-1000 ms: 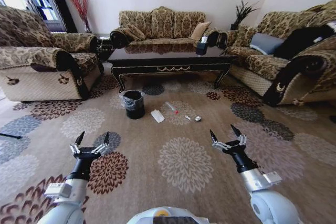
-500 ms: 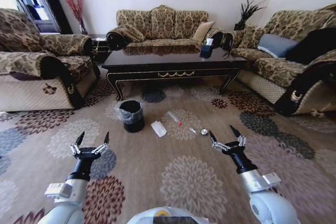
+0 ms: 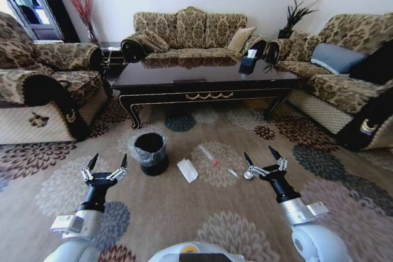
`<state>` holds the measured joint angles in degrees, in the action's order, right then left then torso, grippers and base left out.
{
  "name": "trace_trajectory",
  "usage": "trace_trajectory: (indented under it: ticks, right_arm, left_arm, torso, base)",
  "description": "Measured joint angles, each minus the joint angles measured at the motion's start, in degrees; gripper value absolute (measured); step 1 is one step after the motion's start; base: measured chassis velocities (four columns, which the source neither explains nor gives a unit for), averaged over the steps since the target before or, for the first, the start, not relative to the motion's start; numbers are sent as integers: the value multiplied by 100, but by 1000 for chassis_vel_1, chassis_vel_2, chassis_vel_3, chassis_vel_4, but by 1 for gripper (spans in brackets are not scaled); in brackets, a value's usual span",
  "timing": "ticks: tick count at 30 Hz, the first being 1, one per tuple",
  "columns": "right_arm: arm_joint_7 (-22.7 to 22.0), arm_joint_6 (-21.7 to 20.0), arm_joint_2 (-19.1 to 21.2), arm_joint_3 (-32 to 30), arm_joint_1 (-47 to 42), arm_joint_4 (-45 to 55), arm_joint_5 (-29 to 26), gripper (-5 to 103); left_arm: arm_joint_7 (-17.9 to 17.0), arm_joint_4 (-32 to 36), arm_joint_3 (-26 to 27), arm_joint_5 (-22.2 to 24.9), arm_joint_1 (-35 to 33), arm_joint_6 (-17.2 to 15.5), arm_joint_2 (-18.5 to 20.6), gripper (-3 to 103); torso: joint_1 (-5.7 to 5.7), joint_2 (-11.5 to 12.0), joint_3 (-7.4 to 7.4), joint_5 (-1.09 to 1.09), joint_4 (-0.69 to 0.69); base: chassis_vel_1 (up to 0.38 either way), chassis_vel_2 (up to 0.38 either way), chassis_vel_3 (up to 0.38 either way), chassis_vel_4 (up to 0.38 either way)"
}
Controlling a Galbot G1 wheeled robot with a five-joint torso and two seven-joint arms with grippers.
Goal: Move to the front of the table and pick up the trash from the floor, then place it into the trash bin.
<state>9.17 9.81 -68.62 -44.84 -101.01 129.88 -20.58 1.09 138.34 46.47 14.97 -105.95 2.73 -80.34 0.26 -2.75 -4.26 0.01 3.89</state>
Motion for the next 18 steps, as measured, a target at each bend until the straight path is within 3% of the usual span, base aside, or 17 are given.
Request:
trace_trajectory:
  ticks: [9, 18]
  right_arm:
    - [109, 244, -17, 36, 10, -47, -43, 100]
    - [134, 371, -38, 29, 30, -65, -35, 100]
  left_arm:
    - [-2, -9, 6, 2, 2, 3, 14, 100]
    - [-4, -45, -13, -19, 12, 19, -2, 100]
  torso:
    - [0, 0, -1, 0, 0]
    - [-2, -2, 1, 0, 1]
  base:
    - [-227, 218, 234, -219]
    - [-34, 60, 38, -48]
